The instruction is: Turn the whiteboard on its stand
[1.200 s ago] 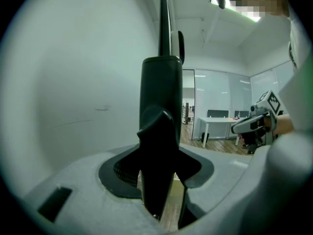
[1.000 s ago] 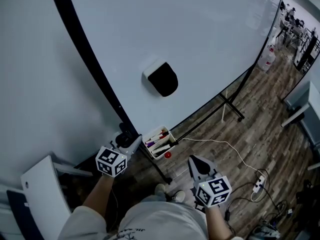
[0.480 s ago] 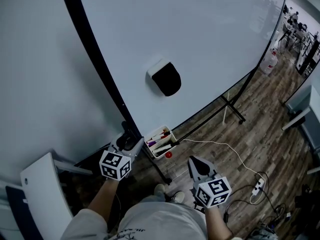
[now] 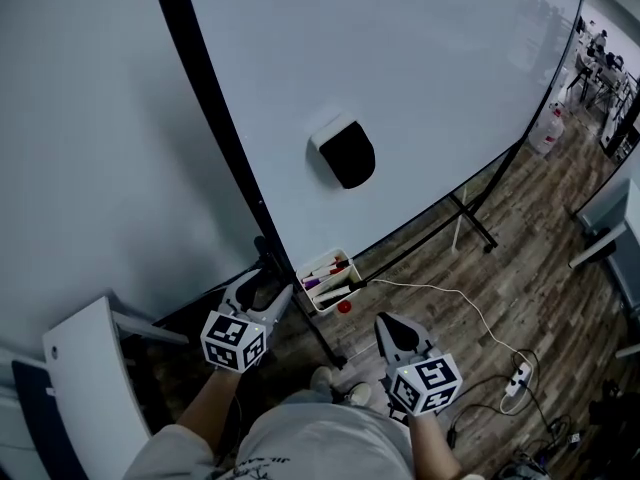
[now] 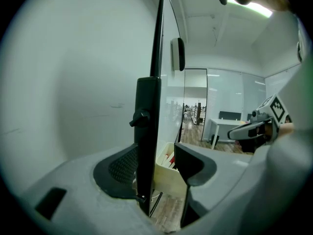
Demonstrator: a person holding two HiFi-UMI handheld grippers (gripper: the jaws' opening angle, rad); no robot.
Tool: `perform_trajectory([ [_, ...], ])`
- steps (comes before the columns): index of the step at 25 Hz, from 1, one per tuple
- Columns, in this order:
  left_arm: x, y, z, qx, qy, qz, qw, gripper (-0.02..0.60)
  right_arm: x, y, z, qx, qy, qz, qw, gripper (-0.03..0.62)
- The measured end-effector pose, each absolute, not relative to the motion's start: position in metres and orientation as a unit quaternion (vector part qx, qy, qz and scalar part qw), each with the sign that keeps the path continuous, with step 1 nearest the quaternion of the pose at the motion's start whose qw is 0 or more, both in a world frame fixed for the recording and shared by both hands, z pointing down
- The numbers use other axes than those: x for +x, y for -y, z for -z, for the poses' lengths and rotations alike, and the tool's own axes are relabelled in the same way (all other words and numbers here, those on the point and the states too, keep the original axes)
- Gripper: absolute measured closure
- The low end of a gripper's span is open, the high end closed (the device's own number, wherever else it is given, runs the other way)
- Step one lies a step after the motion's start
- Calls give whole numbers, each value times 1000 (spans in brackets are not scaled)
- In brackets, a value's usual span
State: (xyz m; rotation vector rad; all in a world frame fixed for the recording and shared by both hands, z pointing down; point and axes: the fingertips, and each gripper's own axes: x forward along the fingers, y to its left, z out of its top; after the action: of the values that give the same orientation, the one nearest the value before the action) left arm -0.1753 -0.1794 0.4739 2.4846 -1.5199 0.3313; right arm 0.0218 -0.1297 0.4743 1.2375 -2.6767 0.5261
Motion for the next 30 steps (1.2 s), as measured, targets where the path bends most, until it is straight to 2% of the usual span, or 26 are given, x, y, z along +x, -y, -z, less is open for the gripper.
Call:
perform_trajectory([
  [6,-159,162,-476,847,505,-117,117,348,13,126,-474,401,896,-174,76,588],
  [12,-120,143,-478,861,479,-113,127,389,10,124,-472,396,899,-172,77,588],
  [23,-72,125,-467,875,458,-95,123,562,11,118,-468,400,898,-169,74,588],
  [30,-44,123,-465,879,452,-83,130,572,16,118,-466,413,892,-166,76,588],
])
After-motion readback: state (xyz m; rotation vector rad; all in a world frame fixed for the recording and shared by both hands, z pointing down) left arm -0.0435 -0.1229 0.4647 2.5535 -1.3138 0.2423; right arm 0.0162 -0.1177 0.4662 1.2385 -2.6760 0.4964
